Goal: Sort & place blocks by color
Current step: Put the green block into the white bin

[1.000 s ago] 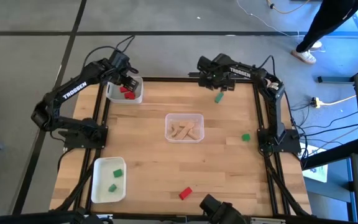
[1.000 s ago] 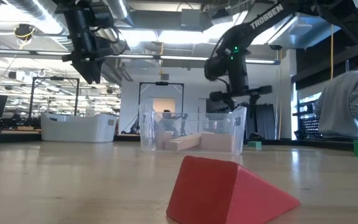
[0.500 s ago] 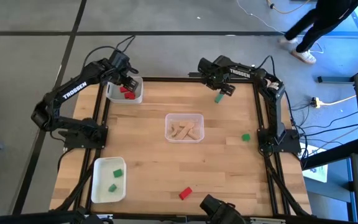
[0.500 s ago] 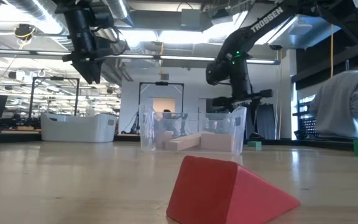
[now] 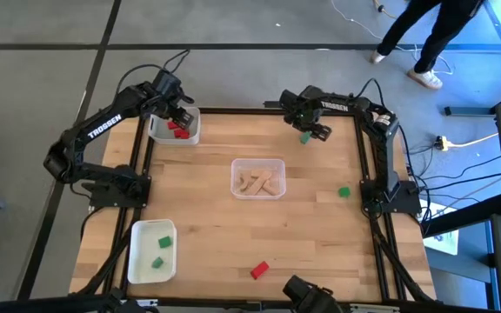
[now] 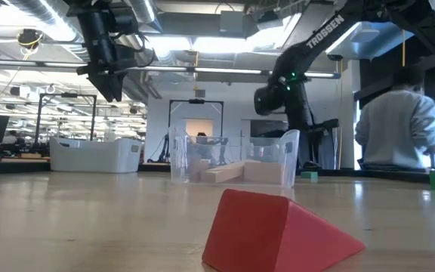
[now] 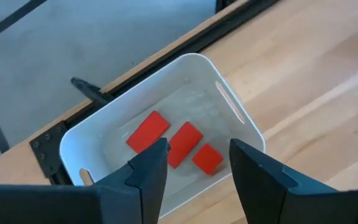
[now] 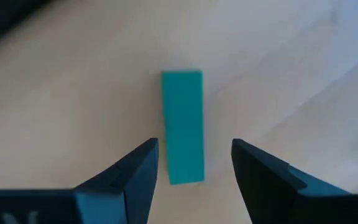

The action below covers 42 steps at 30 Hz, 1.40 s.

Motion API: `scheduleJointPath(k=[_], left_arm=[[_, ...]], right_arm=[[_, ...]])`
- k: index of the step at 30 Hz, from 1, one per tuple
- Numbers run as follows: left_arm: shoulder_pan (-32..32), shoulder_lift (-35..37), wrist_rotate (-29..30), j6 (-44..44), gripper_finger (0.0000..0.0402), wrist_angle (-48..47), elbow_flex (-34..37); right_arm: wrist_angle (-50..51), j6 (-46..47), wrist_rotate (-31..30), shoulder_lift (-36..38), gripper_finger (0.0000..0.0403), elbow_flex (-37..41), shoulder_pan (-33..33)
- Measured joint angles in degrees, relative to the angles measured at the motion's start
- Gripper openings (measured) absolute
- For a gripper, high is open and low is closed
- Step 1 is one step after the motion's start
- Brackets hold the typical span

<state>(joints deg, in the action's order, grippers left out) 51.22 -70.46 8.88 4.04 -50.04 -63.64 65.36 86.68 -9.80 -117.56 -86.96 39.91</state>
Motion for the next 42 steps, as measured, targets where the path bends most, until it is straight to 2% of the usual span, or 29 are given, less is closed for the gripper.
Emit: scheduleJointPath(k=[5,10,25,30,33,42], left_arm=[[0.0,0.0,-4.2,-3.1,0.0164,0.0,0.0],[0.0,0.0,-4.3,-3.2,0.0164,0.1,0.0],[0.0,0.0,-4.1,-3.1,0.0164,0.0,0.0],[0.0,0.0,-4.1,-3.1,0.0164,0.0,0.0],[0.0,0.0,-4.1,-3.1,0.0164,0.1,0.0],[0.0,0.0,-4.1,-3.2,0.0164,0.1,0.0]], right_arm=[[-7.2,1.1,3.3,0.0,0.0204,5.2,0.1],[-13.6,1.1,4.2,0.4,0.0204,8.7,0.1],[-14.4,-0.3,-0.5,0.2,0.0204,9.6,-0.6],[-14.3,-0.8,-0.4,0.2,0.0204,9.6,-0.6],[-14.8,-1.0,2.2,0.2,0.0204,9.7,-0.3],[-14.9,-2.9,2.5,0.2,0.0204,9.7,-0.4]])
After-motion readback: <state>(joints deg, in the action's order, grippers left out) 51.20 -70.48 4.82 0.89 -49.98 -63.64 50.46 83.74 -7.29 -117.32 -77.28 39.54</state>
